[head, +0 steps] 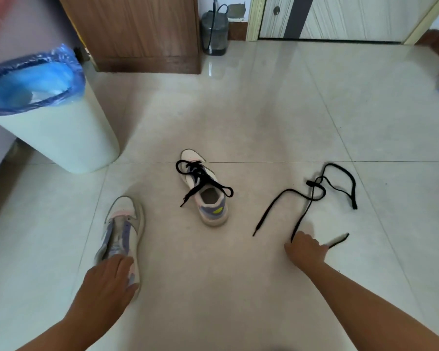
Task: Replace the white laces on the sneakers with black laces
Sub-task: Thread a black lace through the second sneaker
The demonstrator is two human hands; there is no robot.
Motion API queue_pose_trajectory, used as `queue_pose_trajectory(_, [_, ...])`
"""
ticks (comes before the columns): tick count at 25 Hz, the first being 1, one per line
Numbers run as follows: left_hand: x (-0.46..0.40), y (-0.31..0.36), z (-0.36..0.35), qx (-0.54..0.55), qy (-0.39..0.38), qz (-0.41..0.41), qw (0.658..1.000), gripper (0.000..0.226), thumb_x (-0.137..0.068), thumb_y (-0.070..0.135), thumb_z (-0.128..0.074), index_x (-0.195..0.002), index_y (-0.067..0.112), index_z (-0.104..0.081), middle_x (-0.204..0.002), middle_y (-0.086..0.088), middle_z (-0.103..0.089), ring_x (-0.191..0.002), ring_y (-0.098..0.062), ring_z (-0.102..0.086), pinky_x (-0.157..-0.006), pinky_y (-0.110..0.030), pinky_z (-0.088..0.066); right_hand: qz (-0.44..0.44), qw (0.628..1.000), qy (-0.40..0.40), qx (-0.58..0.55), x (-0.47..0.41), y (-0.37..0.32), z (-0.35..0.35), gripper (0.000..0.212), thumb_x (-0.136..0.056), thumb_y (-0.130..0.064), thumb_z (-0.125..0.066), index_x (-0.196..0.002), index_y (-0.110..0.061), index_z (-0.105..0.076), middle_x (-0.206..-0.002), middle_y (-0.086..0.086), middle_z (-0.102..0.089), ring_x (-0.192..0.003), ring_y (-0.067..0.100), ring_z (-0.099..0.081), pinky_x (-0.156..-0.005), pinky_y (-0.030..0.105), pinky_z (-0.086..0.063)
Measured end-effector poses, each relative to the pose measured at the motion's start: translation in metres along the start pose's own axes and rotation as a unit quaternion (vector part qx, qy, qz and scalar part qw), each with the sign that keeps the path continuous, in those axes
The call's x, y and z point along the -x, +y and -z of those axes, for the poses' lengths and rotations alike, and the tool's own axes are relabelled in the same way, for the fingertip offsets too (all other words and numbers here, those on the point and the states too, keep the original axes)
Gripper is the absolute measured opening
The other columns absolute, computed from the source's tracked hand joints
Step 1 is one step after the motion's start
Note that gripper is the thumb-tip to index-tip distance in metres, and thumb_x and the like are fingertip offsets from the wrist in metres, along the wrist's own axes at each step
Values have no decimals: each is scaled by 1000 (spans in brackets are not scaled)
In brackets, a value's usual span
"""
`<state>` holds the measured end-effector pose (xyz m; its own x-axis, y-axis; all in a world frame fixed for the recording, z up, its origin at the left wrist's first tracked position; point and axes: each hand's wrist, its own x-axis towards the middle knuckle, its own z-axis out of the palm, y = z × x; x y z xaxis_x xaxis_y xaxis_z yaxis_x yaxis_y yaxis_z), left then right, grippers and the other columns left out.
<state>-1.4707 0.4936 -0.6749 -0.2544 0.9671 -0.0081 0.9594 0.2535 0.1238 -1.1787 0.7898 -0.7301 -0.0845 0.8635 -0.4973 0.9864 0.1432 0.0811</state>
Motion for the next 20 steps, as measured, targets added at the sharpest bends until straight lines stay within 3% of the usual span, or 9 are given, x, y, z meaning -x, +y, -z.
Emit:
queue_pose_trajectory(3, [-1,-3,1,9,-122,36,992,48,-46,30,-91,-77,12,-58,-65,-4,-56,-45,-19,-58,-37,-23,-44,168,977,-101,-81,50,-24,6,13,-91,-19,-45,-80,-19,-39,-86,1,-52,-83,19,-54,-70,28,-35])
queue_pose_trajectory(5, [-1,-6,11,-27,-111,-36,993,29,-65,34,-71,-82,14,-59,-71,-6,-57,-52,-23,-61,-41,-28,-48,248,925,-217,-188,109,-52,18,15,-88,-9,-43,-77,-18,-39,-77,1,-52,-67,15,-48,-61,25,-39])
queue_pose_trajectory(8, [-15,20,55,146,-135,-98,975,52,-81,32,-65,-128,19,-49,-119,7,-55,-109,-14,-56,-90,-30,-46,361,837,-344,-226,187,-98,53,23,-87,-7,-41,-88,-27,-52,-69,-4,-52,-60,10,-45,-55,20,-39])
queue_pose_trajectory(10, [-24,48,88,361,-277,-62,888,48,-85,26,-68,-129,25,-48,-118,25,-49,-113,8,-44,-96,-10,-34,420,802,-358,-226,209,-118,82,22,-92,-14,-45,-85,-31,-58,-59,-10,-49,-54,7,-41,-52,19,-36])
queue_pose_trajectory(12, [-28,57,99,484,-331,-17,810,8,-89,21,-64,-97,19,-61,-83,14,-64,-80,2,-59,-73,-9,-43,428,774,-374,-279,203,-123,110,21,-97,-25,-48,-81,-22,-60,-51,-11,-41,-46,6,-32,-45,18,-30])
queue_pose_trajectory(14, [-30,37,115,521,-291,39,801,25,-95,25,-53,-73,17,-62,-59,-2,-56,-52,-6,-54,-57,-13,-44,365,775,-350,-379,181,-116,135,25,-92,-35,-50,-82,-13,-58,-50,-8,-32,-43,6,-23,-41,18,-20])
queue_pose_trajectory(16, [-31,2,128,580,-191,132,781,41,-96,29,-46,-58,22,-60,-51,-6,-39,-46,-15,-42,-57,-23,-50,299,771,-306,-472,150,-101,147,39,-79,-47,-58,-82,-9,-56,-50,-5,-28,-41,6,-19,-40,17,-16])
queue_pose_trajectory(18, [-29,-35,138,595,-107,184,775,39,-97,24,-46,-61,19,-61,-51,-4,-32,-47,-16,-36,-61,-32,-53,261,763,-300,-510,125,-85,147,56,-63,-59,-75,-78,-8,-56,-51,-1,-29,-42,9,-20,-37,18,-22])
queue_pose_trajectory(20, [-25,-60,145,545,-93,203,808,30,-95,20,-52,-68,19,-65,-53,-3,-36,-47,-13,-39,-59,-31,-51,241,765,-358,-479,109,-70,149,56,-55,-56,-80,-74,-9,-56,-55,3,-36,-46,13,-27,-42,21,-32])
